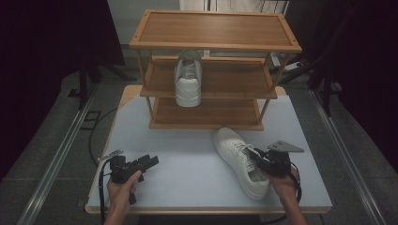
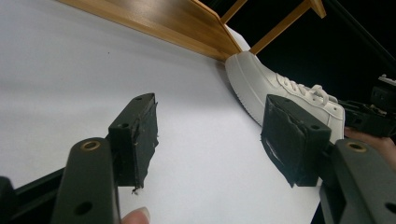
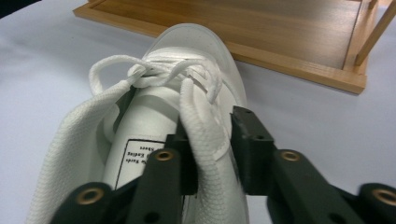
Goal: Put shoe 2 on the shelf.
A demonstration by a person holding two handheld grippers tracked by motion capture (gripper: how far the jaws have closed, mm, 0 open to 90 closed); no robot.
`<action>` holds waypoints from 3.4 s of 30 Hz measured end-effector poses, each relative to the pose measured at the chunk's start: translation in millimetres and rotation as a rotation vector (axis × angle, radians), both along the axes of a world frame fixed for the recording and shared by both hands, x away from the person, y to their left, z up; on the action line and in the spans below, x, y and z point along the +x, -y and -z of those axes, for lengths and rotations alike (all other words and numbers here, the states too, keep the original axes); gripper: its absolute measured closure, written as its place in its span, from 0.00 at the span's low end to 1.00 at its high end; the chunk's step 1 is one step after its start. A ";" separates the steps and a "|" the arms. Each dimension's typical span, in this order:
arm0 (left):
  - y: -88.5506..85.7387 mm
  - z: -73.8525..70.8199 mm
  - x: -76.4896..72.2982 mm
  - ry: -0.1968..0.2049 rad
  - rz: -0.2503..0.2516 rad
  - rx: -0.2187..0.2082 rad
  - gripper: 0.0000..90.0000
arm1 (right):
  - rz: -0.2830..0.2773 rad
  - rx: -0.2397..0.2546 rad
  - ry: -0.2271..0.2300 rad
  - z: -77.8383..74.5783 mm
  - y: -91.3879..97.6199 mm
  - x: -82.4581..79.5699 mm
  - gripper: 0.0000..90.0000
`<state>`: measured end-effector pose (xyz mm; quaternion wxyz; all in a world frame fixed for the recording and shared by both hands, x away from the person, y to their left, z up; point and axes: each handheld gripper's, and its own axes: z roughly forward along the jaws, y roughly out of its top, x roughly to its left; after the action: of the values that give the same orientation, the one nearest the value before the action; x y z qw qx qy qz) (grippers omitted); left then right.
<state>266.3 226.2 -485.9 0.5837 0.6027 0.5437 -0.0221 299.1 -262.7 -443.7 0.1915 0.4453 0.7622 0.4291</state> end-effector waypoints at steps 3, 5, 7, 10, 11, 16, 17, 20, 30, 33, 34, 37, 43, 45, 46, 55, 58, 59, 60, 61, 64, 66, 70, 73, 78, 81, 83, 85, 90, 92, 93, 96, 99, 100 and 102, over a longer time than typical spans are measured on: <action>-0.4 0.6 0.2 -0.003 -0.003 -0.002 0.40 | 0.008 0.000 0.002 -0.6 -0.9 -0.1 0.88; -0.8 0.7 0.1 -0.006 -0.004 -0.007 0.40 | 0.011 0.011 -0.002 -0.8 -0.5 0.2 0.90; -1.1 0.9 0.2 -0.007 -0.006 -0.007 0.40 | 0.015 0.037 -0.010 -0.6 0.6 0.6 0.90; -1.8 1.2 0.5 -0.005 -0.004 -0.007 0.40 | 0.017 0.062 -0.007 0.1 1.0 0.3 0.91; -1.9 1.2 0.5 -0.006 -0.005 -0.007 0.40 | 0.018 0.077 -0.008 0.3 1.2 0.1 0.91; -2.1 1.7 0.5 -0.008 -0.005 -0.011 0.40 | 0.026 0.144 -0.008 -0.7 3.1 -1.9 0.91; -2.1 1.8 0.5 -0.008 -0.005 -0.011 0.40 | 0.029 0.163 -0.006 -1.5 3.8 -2.8 0.91; -2.2 2.1 0.5 -0.010 -0.008 -0.011 0.40 | 0.036 0.224 -0.002 -5.5 4.4 -7.5 0.91; -3.5 2.2 0.4 -0.012 -0.009 -0.014 0.40 | 0.017 0.330 0.036 -20.5 -5.3 -19.9 0.91; -4.0 2.5 0.5 -0.013 -0.011 -0.018 0.40 | 0.011 0.356 0.051 -26.3 -8.8 -23.8 0.91; -4.2 2.6 0.6 -0.014 -0.011 -0.018 0.40 | 0.009 0.362 0.058 -28.2 -10.0 -25.2 0.91; -5.5 2.9 0.8 -0.015 -0.015 -0.019 0.40 | 0.000 0.382 0.079 -34.2 -11.5 -30.4 0.92; -6.9 2.5 0.3 -0.016 -0.018 -0.026 0.41 | -0.009 0.425 0.112 -47.8 -11.6 -40.0 0.92; -7.0 1.8 0.0 -0.014 -0.018 -0.025 0.41 | -0.014 0.437 0.127 -52.2 -11.9 -43.0 0.92; -7.0 1.5 -0.1 -0.012 -0.018 -0.026 0.41 | -0.018 0.440 0.141 -54.1 -12.0 -44.3 0.92; -6.3 -0.4 -0.4 -0.004 -0.014 -0.025 0.41 | -0.030 0.497 0.196 -71.9 -11.5 -51.0 0.92; -6.3 -1.2 -0.6 0.000 -0.011 -0.027 0.41 | -0.026 0.511 0.215 -77.2 -9.8 -50.1 0.92; -6.3 -1.0 -0.4 -0.001 -0.011 -0.027 0.41 | -0.023 0.518 0.220 -78.9 -9.8 -49.5 0.92; -6.3 -0.7 0.0 -0.001 -0.011 -0.027 0.41 | -0.020 0.524 0.226 -80.4 -9.9 -48.7 0.92; -6.2 -0.4 0.3 -0.002 -0.012 -0.026 0.41 | -0.019 0.525 0.226 -82.3 -9.8 -48.0 0.92; -5.8 -0.2 0.9 -0.005 -0.009 -0.026 0.41 | -0.011 0.537 0.235 -87.0 -9.7 -44.7 0.92; -4.7 -0.5 1.1 -0.004 -0.012 -0.030 0.41 | -0.001 0.545 0.237 -90.0 -9.4 -42.5 0.92; -3.8 0.1 1.5 -0.005 -0.004 -0.025 0.41 | 0.022 0.552 0.244 -96.2 -10.6 -38.5 0.92; -3.2 0.5 1.6 -0.006 -0.002 -0.025 0.41 | 0.031 0.554 0.252 -99.7 -11.0 -36.3 0.92; -3.6 0.7 1.9 -0.011 -0.004 -0.027 0.41 | 0.056 0.569 0.266 -109.1 -13.6 -29.4 0.92; -4.2 0.7 1.9 -0.010 -0.002 -0.027 0.41 | 0.066 0.569 0.276 -115.5 -16.4 -24.1 0.92; -3.9 1.1 2.0 -0.012 -0.001 -0.028 0.41 | 0.075 0.568 0.282 -119.8 -18.1 -19.9 0.92; -3.5 1.3 1.8 -0.016 0.000 -0.029 0.41 | 0.086 0.569 0.287 -124.6 -19.1 -14.8 0.92; -2.4 2.3 2.4 -0.015 0.004 -0.025 0.41 | 0.117 0.556 0.298 -137.4 -23.4 -0.7 0.92; -2.2 2.6 2.6 -0.017 0.005 -0.024 0.41 | 0.131 0.553 0.298 -142.5 -26.6 6.4 0.92; -2.2 2.7 2.6 -0.017 0.006 -0.024 0.41 | 0.134 0.553 0.298 -143.7 -27.6 8.6 0.92; -2.3 2.9 2.6 -0.017 0.003 -0.028 0.41 | 0.147 0.557 0.294 -147.3 -31.2 15.8 0.92; -2.7 2.8 2.5 -0.017 0.003 -0.031 0.41 | 0.166 0.562 0.290 -149.5 -34.6 22.3 0.92; -2.7 2.7 2.4 -0.016 0.004 -0.032 0.41 | 0.173 0.566 0.285 -149.7 -35.4 24.6 0.92; -2.9 2.6 2.3 -0.016 0.003 -0.032 0.41 | 0.196 0.580 0.279 -150.1 -37.6 29.6 0.92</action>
<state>268.6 229.1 -488.5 0.5888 0.5940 0.5469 -0.0364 328.7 -225.0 -293.6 0.1996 0.4893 0.5285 0.6643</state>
